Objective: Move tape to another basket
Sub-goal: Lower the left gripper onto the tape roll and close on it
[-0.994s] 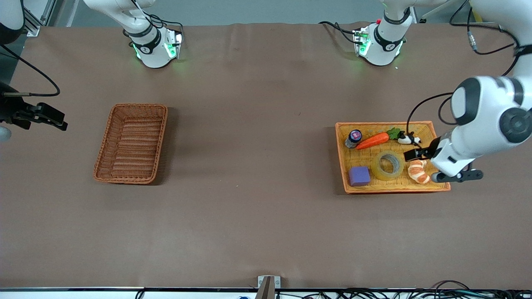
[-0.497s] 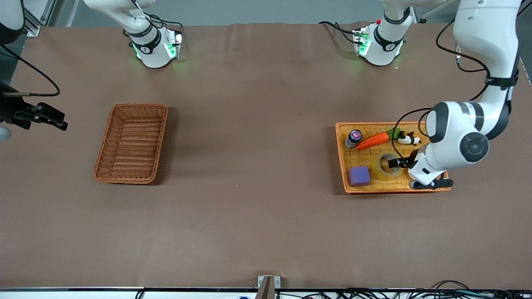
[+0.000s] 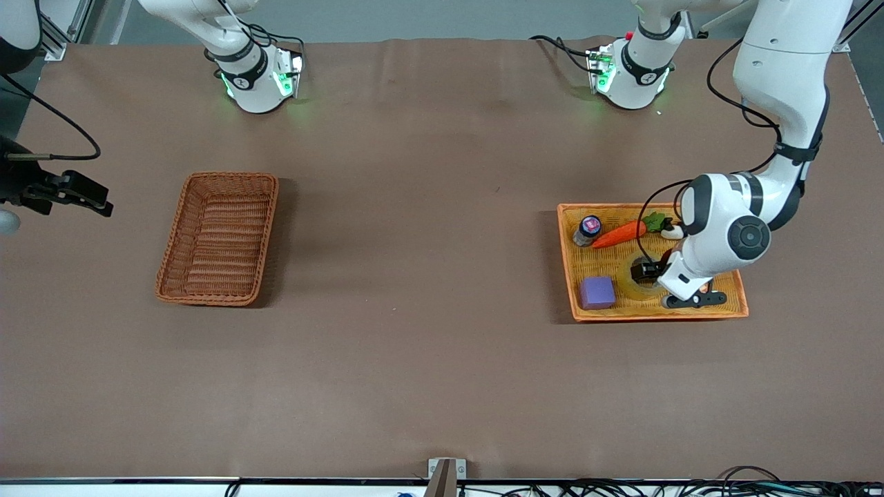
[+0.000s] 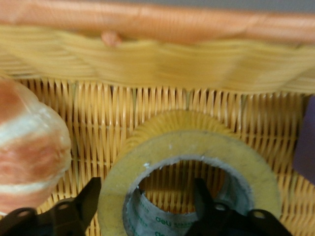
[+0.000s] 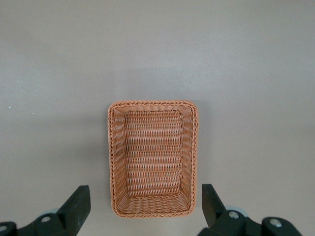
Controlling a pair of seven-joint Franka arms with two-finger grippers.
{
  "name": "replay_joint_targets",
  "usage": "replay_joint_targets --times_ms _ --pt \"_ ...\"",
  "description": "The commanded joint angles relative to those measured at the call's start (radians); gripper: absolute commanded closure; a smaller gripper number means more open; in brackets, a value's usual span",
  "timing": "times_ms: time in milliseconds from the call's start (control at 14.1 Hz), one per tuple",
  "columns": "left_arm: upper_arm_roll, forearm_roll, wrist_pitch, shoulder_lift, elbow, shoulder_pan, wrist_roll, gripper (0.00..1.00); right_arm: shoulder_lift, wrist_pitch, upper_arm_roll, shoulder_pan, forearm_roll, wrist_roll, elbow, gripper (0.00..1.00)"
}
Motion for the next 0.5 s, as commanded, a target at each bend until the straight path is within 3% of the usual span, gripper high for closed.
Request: replay_joint_targets --times_ms 0,71,213,426 --pt "0.006 0.005 0.015 -0.03 -0.027 -0.006 -0.006 0.72 -0.024 -0.002 0.002 0.0 0.017 -0.009 -0.025 0.0" --pt "0.006 0.005 0.01 -0.04 -0.027 -0.005 -0.004 0.85 -0.025 -0.002 0.001 -0.002 0.017 -0.009 -0.025 0.0" --pt "0.005 0.005 0.0 -0.075 -0.025 0.003 -0.003 0.97 -0.024 -0.002 0.001 -0.002 0.017 -0.009 -0.025 0.0" --pt "0.005 0.005 -0.174 -0.15 0.033 0.005 -0.006 0.99 -0.024 -0.004 0.001 -0.003 0.017 -0.009 -0.025 0.0"
